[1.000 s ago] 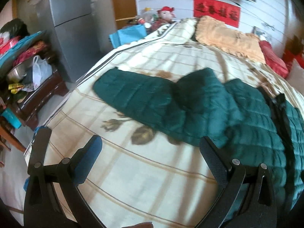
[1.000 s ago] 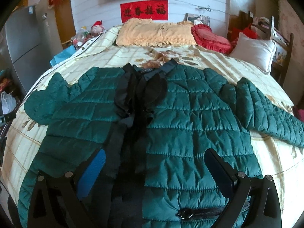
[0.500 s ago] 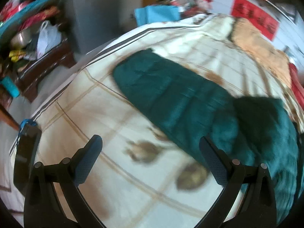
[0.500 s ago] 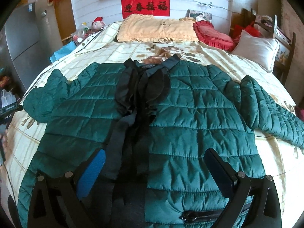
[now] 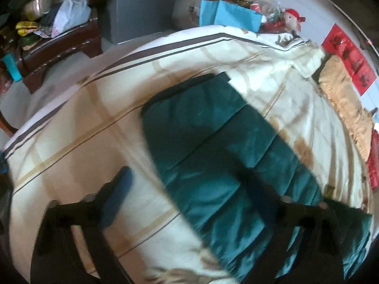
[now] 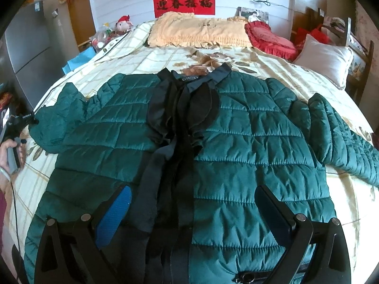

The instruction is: Fold large clothes

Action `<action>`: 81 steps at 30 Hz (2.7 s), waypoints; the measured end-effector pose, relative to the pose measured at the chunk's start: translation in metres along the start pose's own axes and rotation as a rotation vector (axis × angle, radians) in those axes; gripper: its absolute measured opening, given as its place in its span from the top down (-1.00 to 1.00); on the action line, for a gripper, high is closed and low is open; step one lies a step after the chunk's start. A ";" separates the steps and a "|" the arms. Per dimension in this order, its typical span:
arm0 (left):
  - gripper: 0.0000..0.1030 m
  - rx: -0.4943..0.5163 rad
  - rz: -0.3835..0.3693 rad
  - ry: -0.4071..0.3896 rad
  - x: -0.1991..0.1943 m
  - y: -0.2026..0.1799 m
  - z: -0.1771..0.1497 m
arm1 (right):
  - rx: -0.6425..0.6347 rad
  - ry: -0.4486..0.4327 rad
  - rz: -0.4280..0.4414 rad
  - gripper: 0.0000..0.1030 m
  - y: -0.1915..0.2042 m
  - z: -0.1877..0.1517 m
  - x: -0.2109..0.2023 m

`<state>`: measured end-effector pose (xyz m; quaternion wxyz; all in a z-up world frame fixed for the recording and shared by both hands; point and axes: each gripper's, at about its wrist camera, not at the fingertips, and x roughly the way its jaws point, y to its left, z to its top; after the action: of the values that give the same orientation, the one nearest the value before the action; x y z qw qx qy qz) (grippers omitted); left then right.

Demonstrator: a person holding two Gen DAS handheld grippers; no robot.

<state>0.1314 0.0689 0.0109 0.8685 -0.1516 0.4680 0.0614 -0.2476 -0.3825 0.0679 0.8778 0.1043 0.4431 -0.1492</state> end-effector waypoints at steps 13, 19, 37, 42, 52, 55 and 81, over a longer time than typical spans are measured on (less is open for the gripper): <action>0.76 0.070 -0.201 -0.114 -0.071 -0.011 0.002 | 0.026 0.000 0.015 -1.00 -0.009 -0.005 -0.003; 0.77 0.167 -0.288 -0.194 -0.147 -0.035 -0.010 | 0.037 -0.017 0.042 -1.00 -0.010 -0.010 -0.014; 0.77 0.573 -0.616 -0.123 -0.272 -0.223 -0.162 | 0.086 -0.058 0.035 -1.00 -0.048 -0.021 -0.046; 0.77 0.659 -0.642 -0.084 -0.265 -0.268 -0.215 | 0.107 -0.068 0.035 -1.00 -0.061 -0.024 -0.052; 0.76 0.716 -0.543 -0.067 -0.239 -0.275 -0.247 | 0.106 -0.043 0.079 -1.00 -0.069 -0.030 -0.048; 0.76 0.724 -0.541 -0.009 -0.227 -0.263 -0.244 | 0.126 -0.044 0.099 -1.00 -0.068 -0.031 -0.043; -0.17 0.390 -0.257 -0.027 -0.164 -0.095 -0.172 | 0.074 0.046 0.527 -1.00 0.063 0.088 0.070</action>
<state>-0.0725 -0.0704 0.0780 0.8882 -0.0387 0.4362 -0.1392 -0.1202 -0.3632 0.0659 0.8717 0.2515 0.4145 0.0707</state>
